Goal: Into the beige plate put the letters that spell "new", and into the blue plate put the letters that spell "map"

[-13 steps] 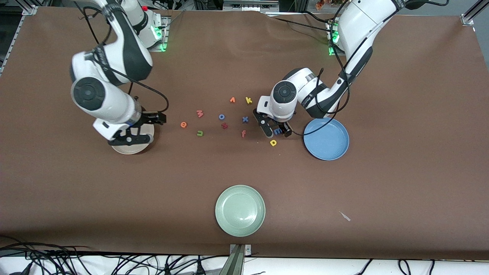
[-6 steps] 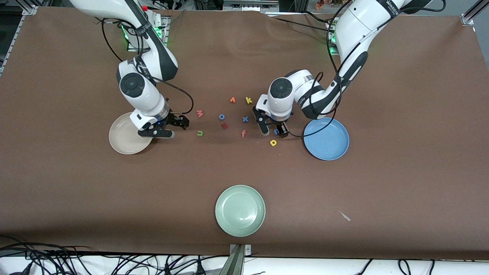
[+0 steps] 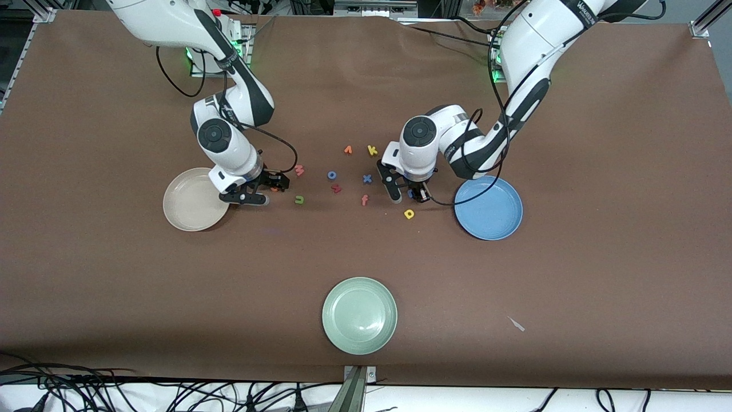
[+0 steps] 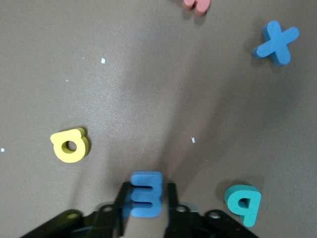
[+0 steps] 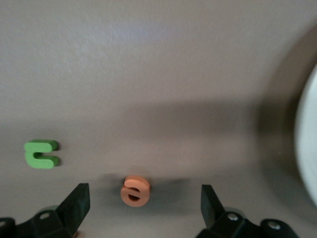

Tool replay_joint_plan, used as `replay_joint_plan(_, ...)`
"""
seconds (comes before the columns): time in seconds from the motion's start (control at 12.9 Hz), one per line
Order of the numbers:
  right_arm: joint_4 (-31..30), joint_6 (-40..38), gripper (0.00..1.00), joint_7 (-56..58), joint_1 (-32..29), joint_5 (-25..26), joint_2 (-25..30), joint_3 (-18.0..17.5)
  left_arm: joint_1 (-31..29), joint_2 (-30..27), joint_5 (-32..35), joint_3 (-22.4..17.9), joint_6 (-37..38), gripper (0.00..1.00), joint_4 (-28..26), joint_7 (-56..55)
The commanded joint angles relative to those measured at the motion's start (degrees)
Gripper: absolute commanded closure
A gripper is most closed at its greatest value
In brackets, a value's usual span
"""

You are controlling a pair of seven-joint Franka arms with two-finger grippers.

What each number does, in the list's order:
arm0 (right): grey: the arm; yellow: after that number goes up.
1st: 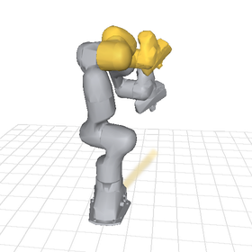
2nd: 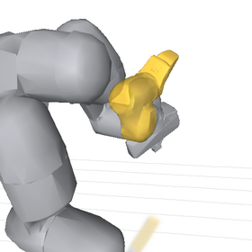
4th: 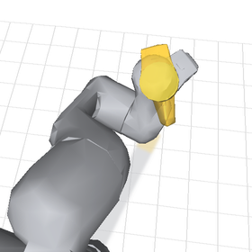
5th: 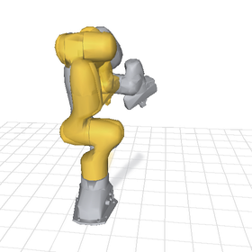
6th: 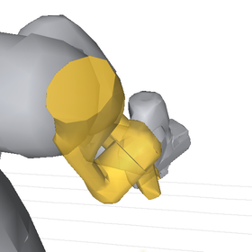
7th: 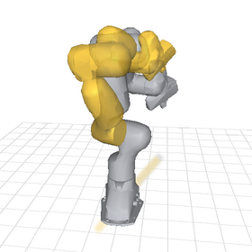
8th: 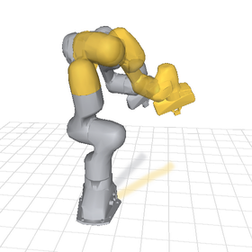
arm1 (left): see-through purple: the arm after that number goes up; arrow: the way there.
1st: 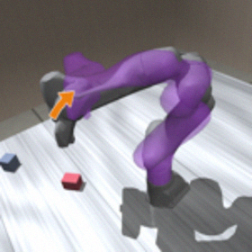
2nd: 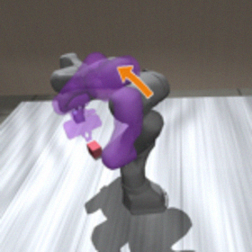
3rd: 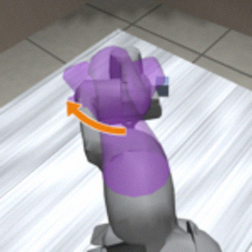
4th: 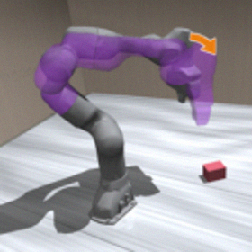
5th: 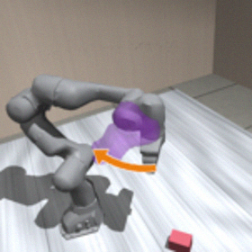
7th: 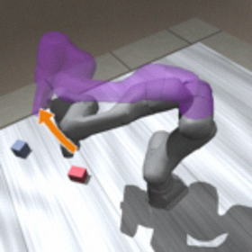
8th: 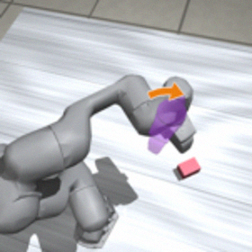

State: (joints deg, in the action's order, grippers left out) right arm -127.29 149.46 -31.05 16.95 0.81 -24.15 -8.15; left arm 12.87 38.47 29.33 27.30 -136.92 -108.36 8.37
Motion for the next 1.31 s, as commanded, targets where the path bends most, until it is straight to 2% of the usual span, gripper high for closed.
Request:
replay_joint_plan(0.0, 0.64, 0.92, 0.03, -3.04, 1.68, -0.63, -1.42, 0.06, -0.12, -0.40, 2.22, -0.14, 1.48, 1.00, 0.87, -1.07)
replay_joint_plan(0.08, 0.81, 1.01, 0.05, -3.31, 1.68, -0.64, -1.52, 0.06, -0.47, -2.24, 2.22, 0.12, 4.88, 1.00, 1.04, -0.64)
replay_joint_plan(0.39, 0.99, 1.10, 0.31, -3.40, 1.59, -0.55, -2.31, 0.06, -2.14, -8.66, -0.66, 0.30, 15.87, 0.99, 1.22, 0.42)
replay_joint_plan(0.54, 0.99, 1.18, 0.44, -3.40, 1.42, -0.64, -2.66, 0.06, -4.33, -11.47, -1.64, 0.12, 22.89, 0.96, 1.22, 2.26)
replay_joint_plan(0.85, 1.08, 1.27, 0.65, -3.75, 1.24, -0.64, -2.83, 0.06, -15.74, -10.97, -1.73, 0.12, 23.20, 0.95, 2.88, 11.13)
replay_joint_plan(1.08, 1.08, 1.27, 0.74, -4.01, 1.24, -0.64, -2.83, 0.06, -18.23, -7.98, -4.26, 0.12, 20.38, 0.95, 3.06, 10.10)
replay_joint_plan(1.16, 1.34, 1.19, 0.76, -4.80, 1.24, -0.64, -2.83, 0.06, -18.92, -7.97, -7.93, -0.05, 20.38, 0.86, 2.98, 8.96)
replay_joint_plan(1.24, 2.47, 0.58, 0.79, -4.89, 1.42, -0.64, -2.83, 0.06, -19.97, -8.06, -9.19, -0.05, 20.47, 0.12, 3.06, 8.95)
